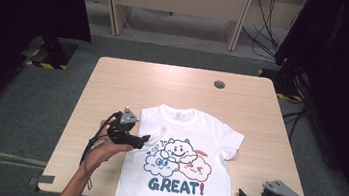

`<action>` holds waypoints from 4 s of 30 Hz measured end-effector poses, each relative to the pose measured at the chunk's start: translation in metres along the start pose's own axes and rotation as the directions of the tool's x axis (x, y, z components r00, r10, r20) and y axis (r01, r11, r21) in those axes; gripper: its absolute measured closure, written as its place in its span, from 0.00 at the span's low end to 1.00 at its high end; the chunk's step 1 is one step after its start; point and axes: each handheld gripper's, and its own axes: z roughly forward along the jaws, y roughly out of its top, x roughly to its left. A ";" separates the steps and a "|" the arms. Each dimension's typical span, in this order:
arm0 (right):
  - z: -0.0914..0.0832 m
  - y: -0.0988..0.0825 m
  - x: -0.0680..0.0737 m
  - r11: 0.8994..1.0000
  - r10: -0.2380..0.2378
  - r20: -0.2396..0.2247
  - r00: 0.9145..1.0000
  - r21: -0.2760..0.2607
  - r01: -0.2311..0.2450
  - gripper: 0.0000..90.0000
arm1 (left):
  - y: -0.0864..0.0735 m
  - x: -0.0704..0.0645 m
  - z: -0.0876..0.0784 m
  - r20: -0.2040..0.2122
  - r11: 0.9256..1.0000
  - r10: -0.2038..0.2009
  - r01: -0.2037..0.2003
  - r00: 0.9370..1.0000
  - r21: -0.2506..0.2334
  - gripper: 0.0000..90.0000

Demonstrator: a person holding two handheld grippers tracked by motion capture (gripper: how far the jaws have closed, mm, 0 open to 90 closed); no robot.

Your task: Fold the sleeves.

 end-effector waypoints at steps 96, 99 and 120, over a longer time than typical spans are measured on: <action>-0.001 0.005 0.017 0.998 -0.048 -0.065 0.997 0.037 0.051 0.03 | -0.097 -0.025 -0.045 -0.026 0.997 -0.067 0.068 0.997 0.046 0.06; -0.001 0.005 0.017 0.998 -0.047 -0.065 0.997 0.039 0.049 0.03 | -0.099 -0.030 -0.045 -0.015 0.997 -0.061 0.062 0.998 0.040 0.05; 0.004 0.029 0.005 1.000 0.005 -0.065 0.998 -0.003 -0.005 0.03 | -0.105 -0.032 -0.046 -0.023 0.998 -0.067 0.067 0.997 -0.005 0.04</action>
